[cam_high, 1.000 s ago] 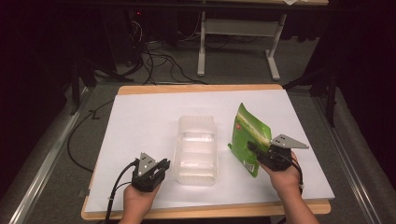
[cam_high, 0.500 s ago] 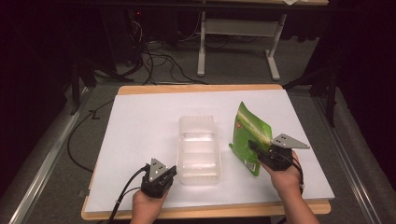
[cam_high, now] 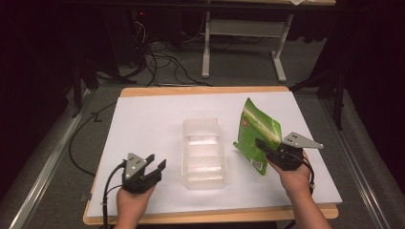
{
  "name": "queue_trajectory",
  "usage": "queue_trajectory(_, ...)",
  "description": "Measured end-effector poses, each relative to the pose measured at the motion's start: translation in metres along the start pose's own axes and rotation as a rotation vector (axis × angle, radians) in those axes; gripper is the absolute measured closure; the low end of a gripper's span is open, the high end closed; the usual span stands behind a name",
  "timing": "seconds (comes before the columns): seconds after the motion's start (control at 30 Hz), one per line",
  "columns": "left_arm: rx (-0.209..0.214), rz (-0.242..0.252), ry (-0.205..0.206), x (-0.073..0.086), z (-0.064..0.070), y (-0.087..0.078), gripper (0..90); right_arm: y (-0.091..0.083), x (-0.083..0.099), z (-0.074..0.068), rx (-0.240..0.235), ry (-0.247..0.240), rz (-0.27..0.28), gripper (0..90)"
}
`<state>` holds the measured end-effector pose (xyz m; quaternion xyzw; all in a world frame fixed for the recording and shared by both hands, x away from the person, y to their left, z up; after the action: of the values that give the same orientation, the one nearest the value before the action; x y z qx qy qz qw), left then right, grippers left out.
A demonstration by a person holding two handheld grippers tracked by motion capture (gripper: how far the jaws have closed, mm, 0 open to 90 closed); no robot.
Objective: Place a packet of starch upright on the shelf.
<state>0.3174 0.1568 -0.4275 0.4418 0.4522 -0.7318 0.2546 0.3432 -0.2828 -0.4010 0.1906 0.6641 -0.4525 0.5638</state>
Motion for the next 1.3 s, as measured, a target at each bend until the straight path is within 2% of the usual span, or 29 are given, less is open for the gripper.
queue_trajectory(0.1,-0.051,0.002,-0.004,-0.002,-0.016,-0.005,42.8,0.0,-0.008,-0.002,-0.011,-0.022,0.013,78.0)
queue_trajectory(0.2,-0.062,-0.006,-0.03,-0.003,-0.027,-0.006,38.0,0.002,-0.013,-0.003,-0.025,-0.034,0.017,78.0)
queue_trajectory(0.33,-0.07,-0.021,-0.034,-0.003,-0.033,-0.006,38.0,0.005,-0.02,-0.004,-0.043,-0.044,0.026,78.1)
queue_trajectory(0.43,-0.067,-0.032,-0.039,-0.002,-0.035,-0.005,38.4,0.007,-0.026,-0.002,-0.063,-0.065,0.04,78.0)
queue_trajectory(0.6,-0.067,-0.049,-0.04,0.0,-0.035,-0.002,38.4,0.007,-0.036,0.001,-0.115,-0.067,0.069,78.0)
queue_trajectory(0.8,-0.078,-0.049,-0.043,0.001,-0.037,-0.002,38.1,0.012,-0.049,-0.003,-0.205,-0.075,0.109,78.1)
queue_trajectory(1.07,-0.092,-0.039,-0.042,0.0,-0.039,-0.002,37.7,0.032,-0.057,-0.012,-0.307,-0.113,0.112,78.1)
queue_trajectory(1.23,-0.102,-0.038,-0.039,0.001,-0.04,-0.002,37.6,0.04,-0.061,-0.024,-0.362,-0.148,0.111,78.1)
queue_trajectory(1.3,-0.105,-0.042,-0.035,0.001,-0.04,-0.002,37.6,0.042,-0.061,-0.029,-0.397,-0.159,0.125,78.0)
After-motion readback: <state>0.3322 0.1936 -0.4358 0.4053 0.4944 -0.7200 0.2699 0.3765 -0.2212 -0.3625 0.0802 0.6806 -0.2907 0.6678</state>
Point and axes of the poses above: each handheld gripper's, and its own axes: y roughly forward along the jaws, x roughly out of its underside, z roughly to its right, the point moved 1 cm from there along y, roughly forward along the jaws, and after that the axes turned 7 degrees about -y, right-handed, at the moved point
